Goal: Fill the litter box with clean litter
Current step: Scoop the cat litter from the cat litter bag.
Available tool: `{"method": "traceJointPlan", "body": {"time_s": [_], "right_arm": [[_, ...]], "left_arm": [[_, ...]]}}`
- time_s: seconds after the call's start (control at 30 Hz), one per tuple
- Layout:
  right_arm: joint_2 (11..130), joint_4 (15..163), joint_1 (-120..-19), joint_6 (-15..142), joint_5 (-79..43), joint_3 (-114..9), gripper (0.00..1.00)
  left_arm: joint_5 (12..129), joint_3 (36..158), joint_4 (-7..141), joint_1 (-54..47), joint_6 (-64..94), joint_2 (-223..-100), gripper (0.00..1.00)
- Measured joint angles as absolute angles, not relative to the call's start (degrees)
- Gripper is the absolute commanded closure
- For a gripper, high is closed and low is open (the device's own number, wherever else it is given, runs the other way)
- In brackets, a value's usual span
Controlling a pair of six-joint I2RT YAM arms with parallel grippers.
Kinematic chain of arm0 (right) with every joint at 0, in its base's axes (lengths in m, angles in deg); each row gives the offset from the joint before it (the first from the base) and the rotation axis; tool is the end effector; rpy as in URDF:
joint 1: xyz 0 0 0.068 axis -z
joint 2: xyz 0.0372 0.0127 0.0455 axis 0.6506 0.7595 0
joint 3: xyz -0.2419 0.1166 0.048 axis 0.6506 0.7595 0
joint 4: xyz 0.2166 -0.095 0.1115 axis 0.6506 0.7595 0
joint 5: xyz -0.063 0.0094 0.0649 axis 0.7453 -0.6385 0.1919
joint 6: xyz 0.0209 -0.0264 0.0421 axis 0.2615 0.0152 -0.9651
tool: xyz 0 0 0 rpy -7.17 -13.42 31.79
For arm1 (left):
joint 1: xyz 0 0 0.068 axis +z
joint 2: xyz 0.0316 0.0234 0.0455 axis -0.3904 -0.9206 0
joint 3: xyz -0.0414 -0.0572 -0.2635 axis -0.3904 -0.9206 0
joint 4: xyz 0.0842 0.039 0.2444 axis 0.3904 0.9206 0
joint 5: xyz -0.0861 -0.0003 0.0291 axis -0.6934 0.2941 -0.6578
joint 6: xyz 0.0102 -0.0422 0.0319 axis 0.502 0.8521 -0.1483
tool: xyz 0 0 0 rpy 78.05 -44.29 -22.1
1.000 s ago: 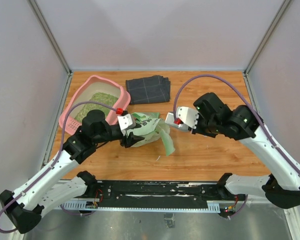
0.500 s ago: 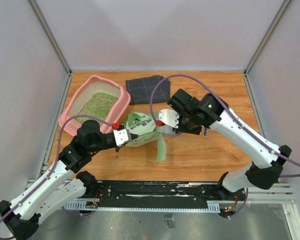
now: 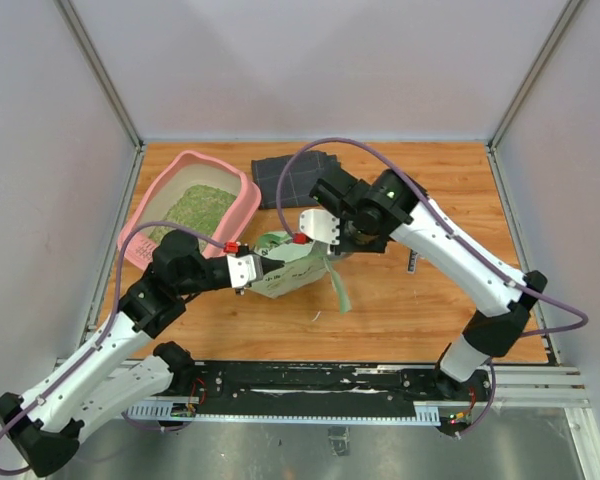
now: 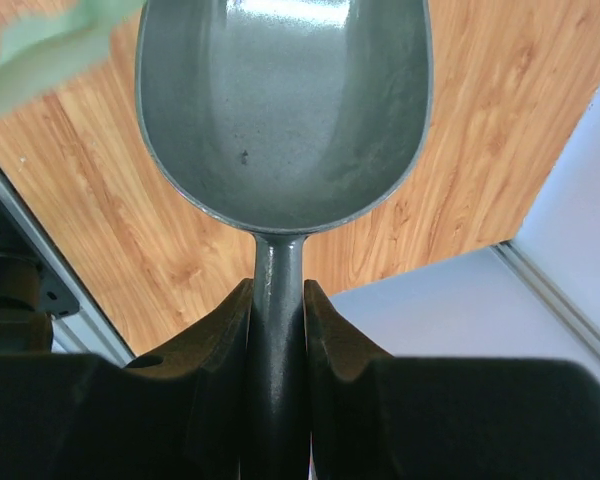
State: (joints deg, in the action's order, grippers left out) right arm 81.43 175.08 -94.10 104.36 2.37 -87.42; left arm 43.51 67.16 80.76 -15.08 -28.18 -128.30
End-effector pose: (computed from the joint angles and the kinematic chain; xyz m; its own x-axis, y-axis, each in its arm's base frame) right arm 0.1746 0.2227 0.4110 -0.0489 -0.9794 -0.1960 -0.9171 0.1217 -0.3795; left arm 0.1199 -0.1199 0.3334 0.3691 0.2521 -0.8945 0.8869 0.1920 0.4201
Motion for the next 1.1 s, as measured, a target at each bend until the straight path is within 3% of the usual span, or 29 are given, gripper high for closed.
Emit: {"method": "traceJointPlan", "body": {"time_s": [0.6, 1.1], "right_arm": [[108.36, 176.11, -94.45, 108.54, 3.75, -95.48, 0.99], [103.84, 162.69, -92.83, 107.84, -1.45, -79.83, 0.99]], "left_arm": [[48.10, 51.14, 69.22, -15.15, -19.19, -116.93, 1.00], [49.41, 50.86, 68.87, -15.15, -19.22, -119.49, 1.00]]}}
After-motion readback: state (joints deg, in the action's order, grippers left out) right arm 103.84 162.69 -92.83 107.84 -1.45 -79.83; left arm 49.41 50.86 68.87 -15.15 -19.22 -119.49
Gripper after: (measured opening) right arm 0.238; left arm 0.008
